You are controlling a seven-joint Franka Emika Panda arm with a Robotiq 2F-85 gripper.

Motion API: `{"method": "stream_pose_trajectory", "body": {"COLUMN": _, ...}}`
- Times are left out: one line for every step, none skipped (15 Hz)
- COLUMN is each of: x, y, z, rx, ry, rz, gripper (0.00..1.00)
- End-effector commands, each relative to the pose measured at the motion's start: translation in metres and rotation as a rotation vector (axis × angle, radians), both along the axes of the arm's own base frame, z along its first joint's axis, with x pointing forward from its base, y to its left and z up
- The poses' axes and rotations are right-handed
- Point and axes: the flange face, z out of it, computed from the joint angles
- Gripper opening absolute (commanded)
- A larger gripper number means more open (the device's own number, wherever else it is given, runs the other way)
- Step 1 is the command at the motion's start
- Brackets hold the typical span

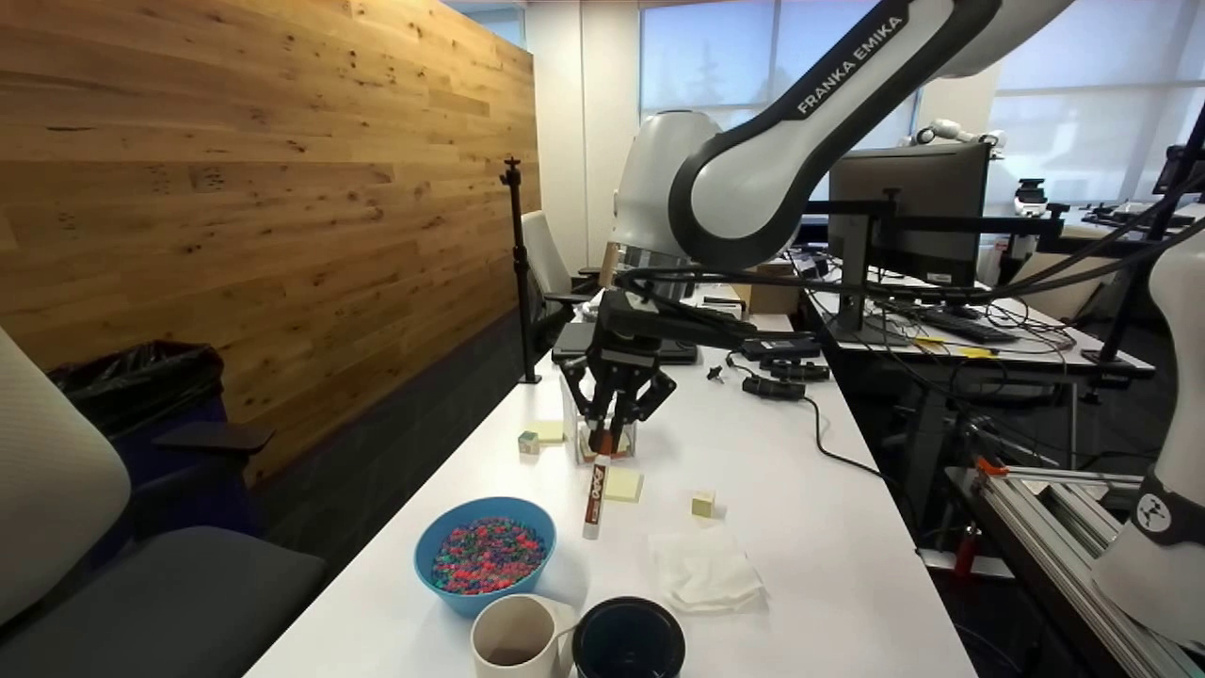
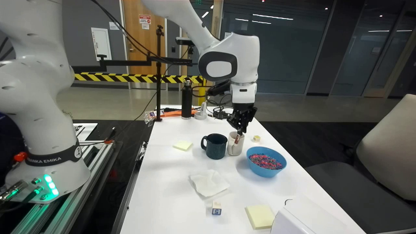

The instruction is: Take the red marker out of the mug.

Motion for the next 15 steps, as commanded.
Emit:
{"method": "stream_pose_trajectory", "body": {"x": -0.018, "y": -0.009, "z": -0.007, "rx": 0.002, "ry": -0.006, "rz": -0.056, "gripper": 0.04}}
{"method": "stream_pose_trajectory", "body": {"x": -0.019, "y": -0.010, "z": -0.014, "rx": 0.001, "ry": -0.006, "rz": -0.063, "gripper": 0.04}}
{"method": "stream_pose_trajectory", "body": {"x": -0.020, "y": -0.010, "z": -0.024, "rx": -0.002, "ry": -0.002, "rz": -0.068, "gripper": 0.04}}
{"method": "stream_pose_trajectory", "body": {"x": -0.020, "y": -0.010, "z": -0.032, "rx": -0.002, "ry": 0.002, "rz": -0.071, "gripper": 0.04}}
{"method": "stream_pose_trajectory", "body": {"x": -0.022, "y": -0.009, "z": -0.038, "rx": -0.002, "ry": 0.008, "rz": -0.070, "gripper": 0.04}}
{"method": "stream_pose_trajectory", "body": {"x": -0.022, "y": -0.009, "z": -0.044, "rx": -0.004, "ry": 0.010, "rz": -0.069, "gripper": 0.04}}
{"method": "stream_pose_trajectory", "body": {"x": -0.023, "y": -0.008, "z": -0.049, "rx": -0.007, "ry": 0.013, "rz": -0.067, "gripper": 0.04}}
{"method": "stream_pose_trajectory", "body": {"x": -0.023, "y": -0.008, "z": -0.054, "rx": -0.010, "ry": 0.018, "rz": -0.067, "gripper": 0.04}}
{"method": "stream_pose_trajectory", "body": {"x": -0.022, "y": -0.008, "z": -0.059, "rx": -0.013, "ry": 0.023, "rz": -0.066, "gripper": 0.04}}
{"method": "stream_pose_trajectory", "body": {"x": -0.022, "y": -0.008, "z": -0.063, "rx": -0.015, "ry": 0.024, "rz": -0.066, "gripper": 0.04}}
{"method": "stream_pose_trajectory", "body": {"x": -0.021, "y": -0.008, "z": -0.068, "rx": -0.020, "ry": 0.027, "rz": -0.066, "gripper": 0.04}}
{"method": "stream_pose_trajectory", "body": {"x": -0.021, "y": -0.008, "z": -0.072, "rx": -0.024, "ry": 0.029, "rz": -0.067, "gripper": 0.04}}
{"method": "stream_pose_trajectory", "body": {"x": -0.020, "y": -0.009, "z": -0.076, "rx": -0.026, "ry": 0.031, "rz": -0.069, "gripper": 0.04}}
{"method": "stream_pose_trajectory", "body": {"x": -0.020, "y": -0.009, "z": -0.079, "rx": -0.027, "ry": 0.035, "rz": -0.069, "gripper": 0.04}}
{"method": "stream_pose_trajectory", "body": {"x": -0.020, "y": -0.009, "z": -0.082, "rx": -0.028, "ry": 0.037, "rz": -0.069, "gripper": 0.04}}
